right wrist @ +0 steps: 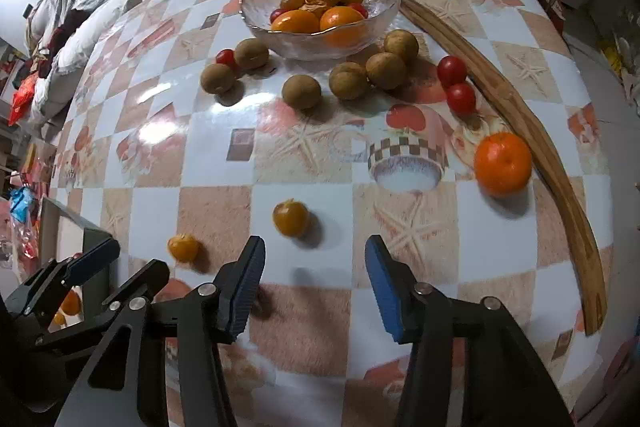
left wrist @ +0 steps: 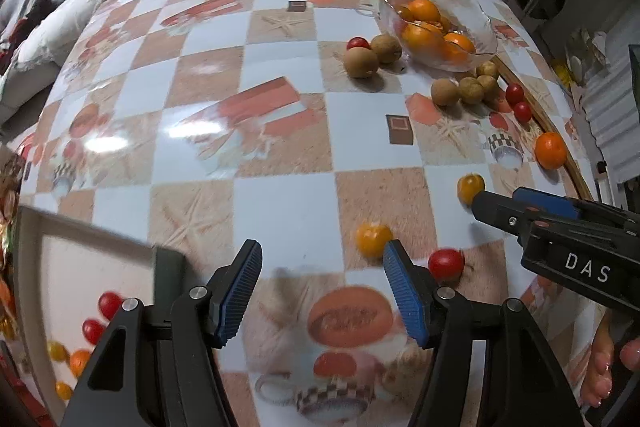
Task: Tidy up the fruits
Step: 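Move both open tools back over the remaining tomatoes on the table, then grasp an orange cherry tomato with the left tool while the right grasps a yellow one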
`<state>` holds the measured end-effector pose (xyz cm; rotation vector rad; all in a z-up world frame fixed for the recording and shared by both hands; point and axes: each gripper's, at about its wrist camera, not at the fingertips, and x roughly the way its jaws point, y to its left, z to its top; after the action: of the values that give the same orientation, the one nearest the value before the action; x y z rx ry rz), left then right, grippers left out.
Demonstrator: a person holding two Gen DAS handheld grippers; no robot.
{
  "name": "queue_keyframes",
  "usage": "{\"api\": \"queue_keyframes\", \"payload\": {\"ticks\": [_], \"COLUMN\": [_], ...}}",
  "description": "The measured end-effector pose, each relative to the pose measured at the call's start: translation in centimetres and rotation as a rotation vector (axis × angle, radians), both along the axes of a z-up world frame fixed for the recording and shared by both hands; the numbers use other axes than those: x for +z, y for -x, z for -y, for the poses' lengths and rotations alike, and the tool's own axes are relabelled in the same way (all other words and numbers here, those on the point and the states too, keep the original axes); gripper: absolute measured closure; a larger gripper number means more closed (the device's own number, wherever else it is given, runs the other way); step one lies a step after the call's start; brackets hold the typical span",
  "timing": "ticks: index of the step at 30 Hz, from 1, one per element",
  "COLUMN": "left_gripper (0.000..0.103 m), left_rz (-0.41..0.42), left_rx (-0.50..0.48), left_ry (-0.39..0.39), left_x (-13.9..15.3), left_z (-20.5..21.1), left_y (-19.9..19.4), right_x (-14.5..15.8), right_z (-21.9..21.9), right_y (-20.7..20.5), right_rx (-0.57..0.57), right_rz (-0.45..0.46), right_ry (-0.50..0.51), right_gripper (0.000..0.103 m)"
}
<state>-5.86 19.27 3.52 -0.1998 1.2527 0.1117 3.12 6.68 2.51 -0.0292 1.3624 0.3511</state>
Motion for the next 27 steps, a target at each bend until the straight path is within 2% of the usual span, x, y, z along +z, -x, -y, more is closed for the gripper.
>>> {"api": "queue_keyframes", "payload": {"ticks": [9, 11, 16, 21, 23, 27], "left_gripper": [0.038, 0.038, 0.038, 0.039, 0.043, 0.076], "left_rz": [-0.001, -0.004, -0.013, -0.022, -0.010, 0.005], "left_rx": [-0.042, -0.044, -0.046, -0.065, -0.068, -0.108], "left_ry": [-0.003, -0.001, -0.003, -0.018, -0.015, 0.032], "left_x": [-0.9, -1.0, -1.3, -1.7, -1.6, -1.4], "left_z": [1.4, 1.6, 2.0, 2.6, 2.7, 3.3], "left_y": [-1.7, -1.8, -2.2, -2.3, -2.2, -2.4], "right_x": [-1.0, -1.1, -1.1, -0.8, -0.8, -0.7], "right_z": [-0.7, -1.2, -1.9, -1.3, -0.7, 0.5], "right_y": [-1.3, -1.5, -1.6, -0.8, -0.7, -0.5], "right_rx": [0.042, 0.059, 0.094, 0.100, 0.084, 0.051], "right_rz": [-0.023, -0.017, -0.023, 0.002, -0.001, -0.012], "right_ry": [-0.023, -0.018, -0.030, -0.022, -0.028, -0.040], "right_gripper": [0.055, 0.059, 0.079, 0.081, 0.081, 0.081]}}
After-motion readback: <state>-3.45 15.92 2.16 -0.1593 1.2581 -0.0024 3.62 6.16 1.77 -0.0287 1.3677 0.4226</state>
